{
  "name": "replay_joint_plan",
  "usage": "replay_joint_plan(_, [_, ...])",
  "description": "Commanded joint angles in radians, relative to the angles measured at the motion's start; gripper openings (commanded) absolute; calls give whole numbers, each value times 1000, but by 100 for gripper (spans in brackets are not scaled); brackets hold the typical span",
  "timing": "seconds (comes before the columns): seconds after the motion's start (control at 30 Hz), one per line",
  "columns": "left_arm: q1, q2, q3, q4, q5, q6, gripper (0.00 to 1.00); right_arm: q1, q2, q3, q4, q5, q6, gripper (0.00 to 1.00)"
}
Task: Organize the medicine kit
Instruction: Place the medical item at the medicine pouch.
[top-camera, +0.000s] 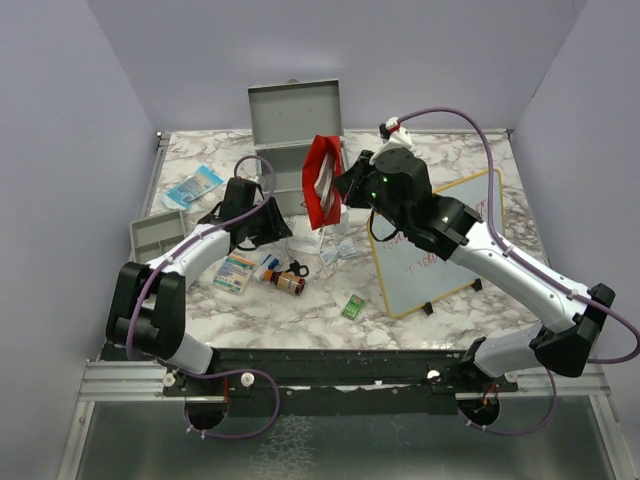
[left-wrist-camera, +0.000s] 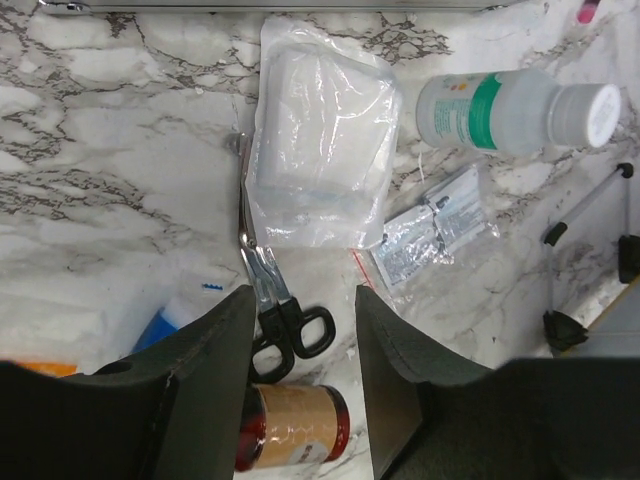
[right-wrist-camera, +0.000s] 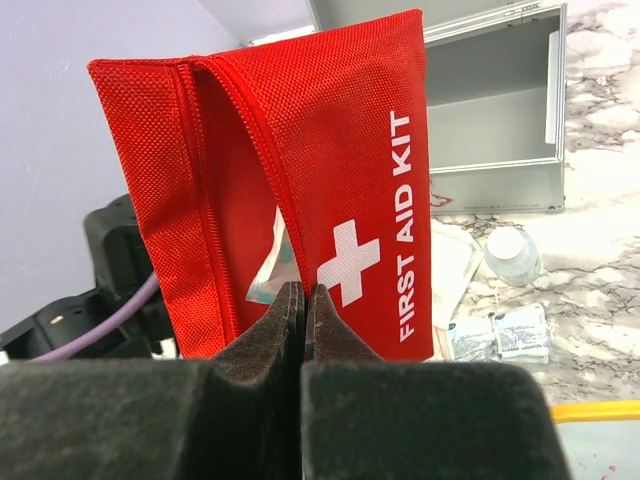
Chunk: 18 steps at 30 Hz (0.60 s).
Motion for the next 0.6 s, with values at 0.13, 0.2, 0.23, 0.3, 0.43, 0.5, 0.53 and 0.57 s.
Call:
replay_joint_plan(0.13, [-77, 95, 58, 155, -157, -29, 45, -3, -58, -24, 17, -7, -18, 0])
replay_joint_plan(0.2, [-91, 122, 68, 161, -179, -26, 45, -2, -63, -30, 17, -6, -15, 1])
replay_joint_plan(0.23, [-95, 134, 72, 165, -193, -24, 45, -2, -67, -32, 18, -7, -13, 1])
replay_joint_plan(0.3, [-98, 151, 73, 182, -202, -27, 45, -3, -70, -36, 18, -12, -11, 0])
replay_joint_plan(0.43, [-100, 188, 87, 213, -210, -36, 45, -2, -65, -27, 6, -21, -12, 1])
replay_joint_plan(0.5, [-101, 211, 96, 219, -215, -36, 45, -2, -64, -20, 0, -21, -12, 1])
replay_joint_plan(0.53, [-102, 222, 100, 219, -215, -34, 45, -2, -64, -20, -1, -20, -12, 0])
replay_joint_plan(0.57, [-102, 234, 104, 219, -211, -32, 45, -2, -66, -21, -1, -20, -11, 0])
